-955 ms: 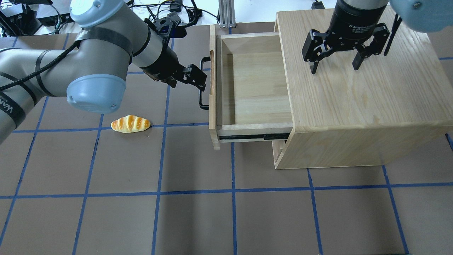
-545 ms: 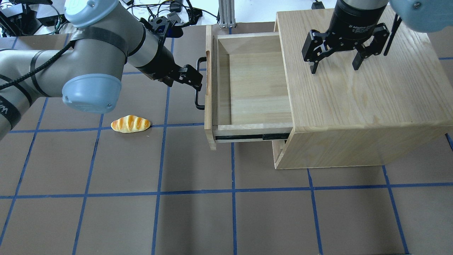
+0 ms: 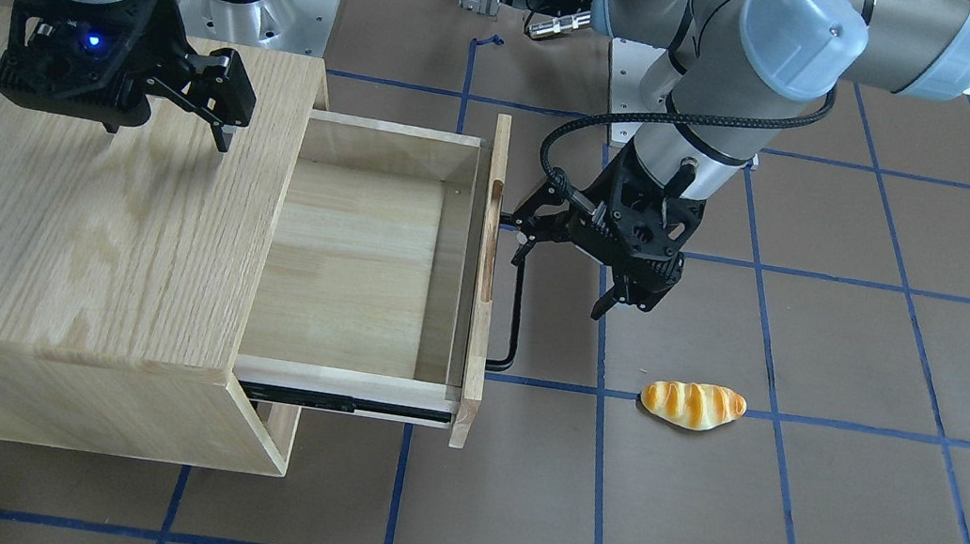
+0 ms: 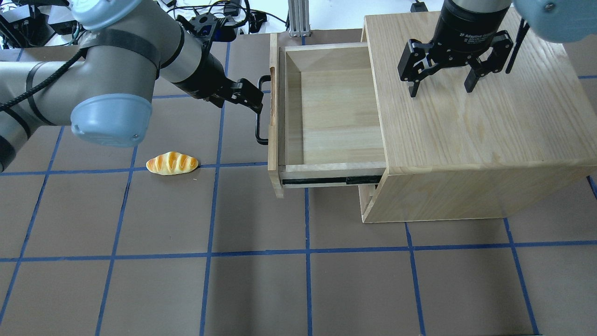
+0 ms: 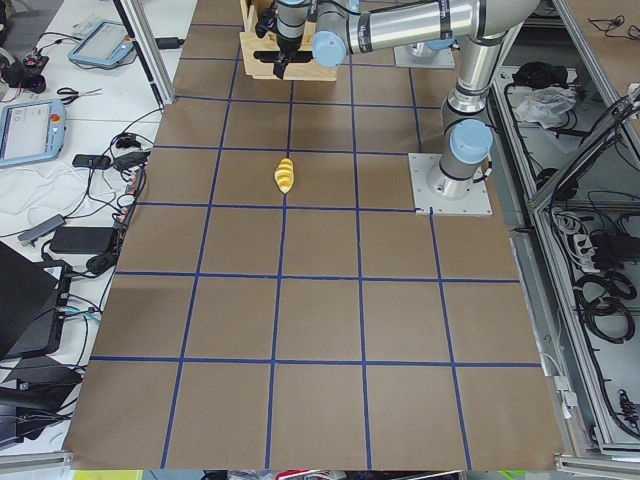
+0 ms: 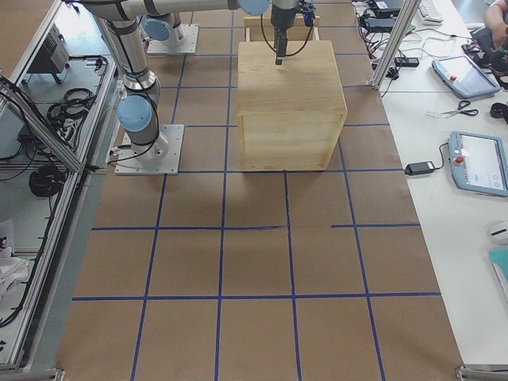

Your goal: Open upper drawer

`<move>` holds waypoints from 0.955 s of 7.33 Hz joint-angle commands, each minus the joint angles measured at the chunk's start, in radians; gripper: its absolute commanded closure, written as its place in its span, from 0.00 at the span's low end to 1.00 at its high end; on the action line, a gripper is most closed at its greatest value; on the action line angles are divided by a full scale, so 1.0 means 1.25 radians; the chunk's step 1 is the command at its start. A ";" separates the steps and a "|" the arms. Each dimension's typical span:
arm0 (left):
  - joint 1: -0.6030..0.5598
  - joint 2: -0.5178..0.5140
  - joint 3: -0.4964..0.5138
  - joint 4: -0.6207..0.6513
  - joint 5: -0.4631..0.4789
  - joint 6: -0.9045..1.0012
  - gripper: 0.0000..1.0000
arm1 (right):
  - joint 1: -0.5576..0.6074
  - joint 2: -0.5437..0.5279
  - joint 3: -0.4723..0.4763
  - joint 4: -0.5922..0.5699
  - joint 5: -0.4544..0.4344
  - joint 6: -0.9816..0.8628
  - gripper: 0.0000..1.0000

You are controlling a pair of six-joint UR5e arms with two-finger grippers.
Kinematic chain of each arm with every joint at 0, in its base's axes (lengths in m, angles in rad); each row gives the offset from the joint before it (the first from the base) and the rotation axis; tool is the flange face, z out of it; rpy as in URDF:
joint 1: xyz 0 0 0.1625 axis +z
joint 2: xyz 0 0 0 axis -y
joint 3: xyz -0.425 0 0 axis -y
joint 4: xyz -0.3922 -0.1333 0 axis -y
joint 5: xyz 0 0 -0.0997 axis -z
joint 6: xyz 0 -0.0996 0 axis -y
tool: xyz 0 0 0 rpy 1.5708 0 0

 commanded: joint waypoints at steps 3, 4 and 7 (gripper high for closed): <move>0.050 0.091 0.112 -0.245 0.142 -0.038 0.00 | -0.001 0.000 0.000 0.000 0.000 0.001 0.00; 0.069 0.118 0.140 -0.320 0.185 -0.038 0.00 | 0.000 0.000 0.000 0.000 0.000 -0.001 0.00; 0.128 0.141 0.161 -0.381 0.196 -0.044 0.00 | 0.000 0.000 0.000 0.000 0.000 0.001 0.00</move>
